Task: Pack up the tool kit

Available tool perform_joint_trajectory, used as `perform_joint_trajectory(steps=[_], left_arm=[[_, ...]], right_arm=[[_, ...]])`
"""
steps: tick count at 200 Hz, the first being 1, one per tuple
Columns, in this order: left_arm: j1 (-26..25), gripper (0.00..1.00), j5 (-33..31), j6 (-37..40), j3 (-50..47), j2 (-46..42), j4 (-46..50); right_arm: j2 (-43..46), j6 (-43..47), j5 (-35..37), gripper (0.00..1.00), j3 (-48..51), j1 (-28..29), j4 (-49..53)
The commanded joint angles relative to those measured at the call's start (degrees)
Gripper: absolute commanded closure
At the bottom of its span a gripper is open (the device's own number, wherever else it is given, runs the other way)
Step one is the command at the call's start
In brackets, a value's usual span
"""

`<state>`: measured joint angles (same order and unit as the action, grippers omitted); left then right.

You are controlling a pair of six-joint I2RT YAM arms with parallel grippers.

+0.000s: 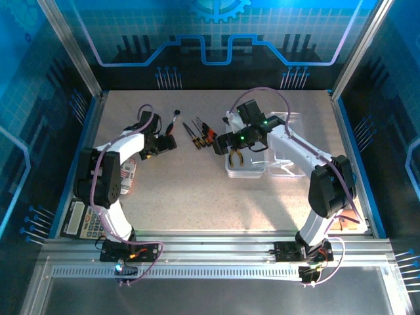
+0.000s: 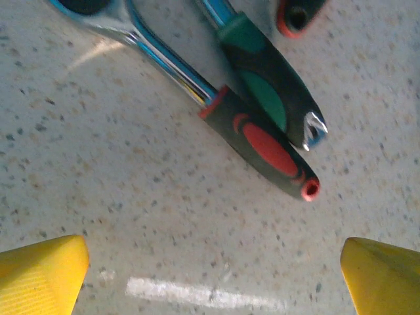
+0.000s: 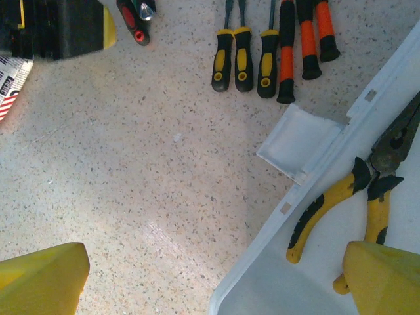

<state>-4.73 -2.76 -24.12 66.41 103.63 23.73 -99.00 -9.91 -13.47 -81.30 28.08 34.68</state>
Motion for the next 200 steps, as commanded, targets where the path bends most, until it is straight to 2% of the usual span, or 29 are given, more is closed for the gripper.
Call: perform_joint_trajectory(steps=[1, 71, 121, 200], left_arm=[[3.74, 0.01, 0.35, -3.52, 2.12, 2.10, -2.27], [9.57, 0.07, 1.74, -4.32, 7.00, 6.47, -3.74], [9.92, 0.14, -0.49, -0.47, 14.12, 11.60, 1.25], [9.83, 0.22, 0.03, 0.83, 18.21, 14.94, 6.16]], right_arm=[[1.18, 1.45, -0.22, 0.00, 0.79, 0.06, -0.14], [0.38, 1.56, -1.10, 0.00, 0.98, -0.21, -0.66], [-0.31, 1.57, -1.20, 0.00, 0.61, -0.37, -0.66], [-0.80, 1.45, -1.89, 0.00, 1.13, -0.89, -1.36]])
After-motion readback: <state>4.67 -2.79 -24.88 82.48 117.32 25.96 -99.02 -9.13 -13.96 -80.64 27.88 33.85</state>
